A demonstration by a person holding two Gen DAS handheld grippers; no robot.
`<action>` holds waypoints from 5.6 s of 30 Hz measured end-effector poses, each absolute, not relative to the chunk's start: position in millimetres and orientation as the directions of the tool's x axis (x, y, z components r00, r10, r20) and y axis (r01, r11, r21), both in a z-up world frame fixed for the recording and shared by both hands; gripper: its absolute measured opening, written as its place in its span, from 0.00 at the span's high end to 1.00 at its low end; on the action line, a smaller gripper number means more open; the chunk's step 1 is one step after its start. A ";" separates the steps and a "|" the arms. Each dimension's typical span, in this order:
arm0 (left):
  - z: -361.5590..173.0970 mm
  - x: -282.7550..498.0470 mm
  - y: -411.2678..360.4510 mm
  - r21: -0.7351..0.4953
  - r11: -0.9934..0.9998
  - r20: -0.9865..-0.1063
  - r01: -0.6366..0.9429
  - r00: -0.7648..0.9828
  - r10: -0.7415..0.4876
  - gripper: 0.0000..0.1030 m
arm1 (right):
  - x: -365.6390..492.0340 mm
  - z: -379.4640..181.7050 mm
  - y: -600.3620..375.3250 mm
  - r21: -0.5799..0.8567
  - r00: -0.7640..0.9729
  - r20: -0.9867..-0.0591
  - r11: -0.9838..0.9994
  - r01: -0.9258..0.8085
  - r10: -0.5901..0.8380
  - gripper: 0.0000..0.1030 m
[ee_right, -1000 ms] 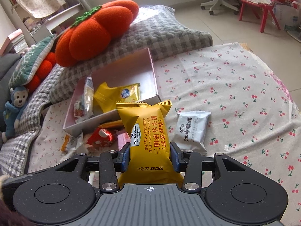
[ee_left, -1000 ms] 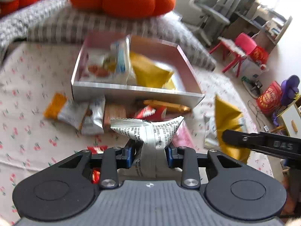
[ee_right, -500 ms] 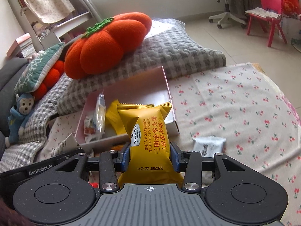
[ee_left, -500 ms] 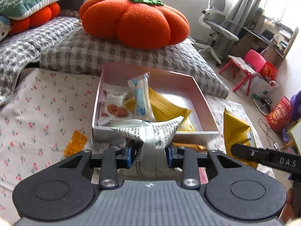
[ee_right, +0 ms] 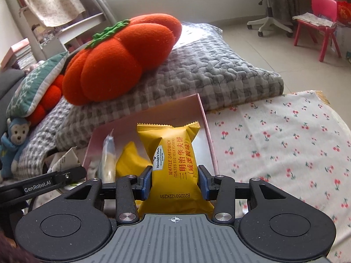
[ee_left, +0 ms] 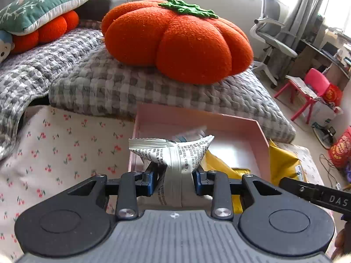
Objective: Organize snacks
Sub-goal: 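Lower both packs into the pink box and open both tools, then withdraw both tools from the box back toward the snack pile, then grasp the red candy wrappers with the left tool while the right tool grasps the pink wafer bar, then carry the red candies and pink wafer bar over the pink box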
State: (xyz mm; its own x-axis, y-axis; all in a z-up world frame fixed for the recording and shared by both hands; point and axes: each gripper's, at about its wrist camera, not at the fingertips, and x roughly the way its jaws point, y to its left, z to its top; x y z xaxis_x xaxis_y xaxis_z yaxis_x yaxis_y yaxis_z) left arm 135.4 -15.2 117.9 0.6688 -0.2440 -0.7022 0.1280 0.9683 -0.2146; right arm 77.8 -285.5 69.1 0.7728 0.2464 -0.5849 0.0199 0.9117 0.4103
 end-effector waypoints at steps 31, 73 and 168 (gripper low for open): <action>161.2 105.7 0.2 -0.086 0.993 -0.628 0.078 0.770 -0.115 0.06 | 52.0 106.8 -287.9 0.418 0.840 -0.503 0.908 0.029 0.204 0.40; 81.5 6.5 3.5 -0.108 0.990 -0.833 0.086 0.536 -0.137 0.02 | -31.4 34.8 -254.3 0.242 0.667 -0.718 0.970 -0.032 0.201 0.19; 106.3 125.7 -17.0 -0.171 0.972 -0.754 0.160 0.614 -0.234 0.74 | 66.6 70.2 -241.8 0.352 0.746 -0.607 0.934 -0.056 0.274 0.69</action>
